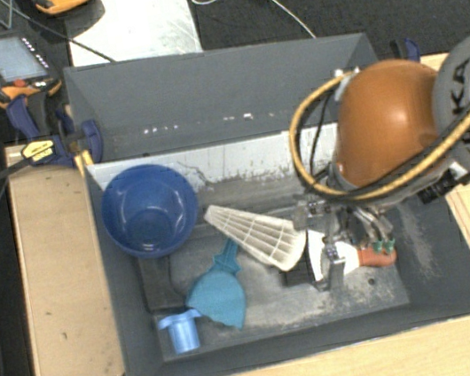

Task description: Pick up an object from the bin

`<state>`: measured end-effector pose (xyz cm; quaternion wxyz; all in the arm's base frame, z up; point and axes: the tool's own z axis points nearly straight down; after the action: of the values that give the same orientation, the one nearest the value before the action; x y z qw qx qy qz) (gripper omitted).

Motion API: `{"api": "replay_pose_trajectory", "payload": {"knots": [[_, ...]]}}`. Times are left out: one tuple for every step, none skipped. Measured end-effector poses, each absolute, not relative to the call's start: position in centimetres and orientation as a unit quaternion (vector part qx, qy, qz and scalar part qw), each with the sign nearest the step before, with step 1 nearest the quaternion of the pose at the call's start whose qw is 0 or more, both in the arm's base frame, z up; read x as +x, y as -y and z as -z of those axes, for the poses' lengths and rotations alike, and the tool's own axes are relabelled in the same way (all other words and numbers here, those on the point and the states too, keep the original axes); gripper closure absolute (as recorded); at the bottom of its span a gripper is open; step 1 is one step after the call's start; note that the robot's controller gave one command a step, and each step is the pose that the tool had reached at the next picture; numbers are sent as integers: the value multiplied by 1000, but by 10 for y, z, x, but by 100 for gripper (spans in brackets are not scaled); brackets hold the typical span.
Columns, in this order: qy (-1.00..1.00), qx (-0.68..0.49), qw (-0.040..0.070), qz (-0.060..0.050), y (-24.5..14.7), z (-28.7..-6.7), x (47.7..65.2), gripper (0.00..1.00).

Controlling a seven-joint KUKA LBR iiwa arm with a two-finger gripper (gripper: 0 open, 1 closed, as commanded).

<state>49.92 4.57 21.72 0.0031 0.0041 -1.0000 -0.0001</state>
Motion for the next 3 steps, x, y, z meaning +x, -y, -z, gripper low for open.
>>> {"api": "replay_pose_trajectory", "payload": {"knots": [[1000,3,-1,0,-45,-222,501,0],[999,53,-1,1,-70,-146,525,0],[999,50,-3,1,-92,-120,546,0]]}}
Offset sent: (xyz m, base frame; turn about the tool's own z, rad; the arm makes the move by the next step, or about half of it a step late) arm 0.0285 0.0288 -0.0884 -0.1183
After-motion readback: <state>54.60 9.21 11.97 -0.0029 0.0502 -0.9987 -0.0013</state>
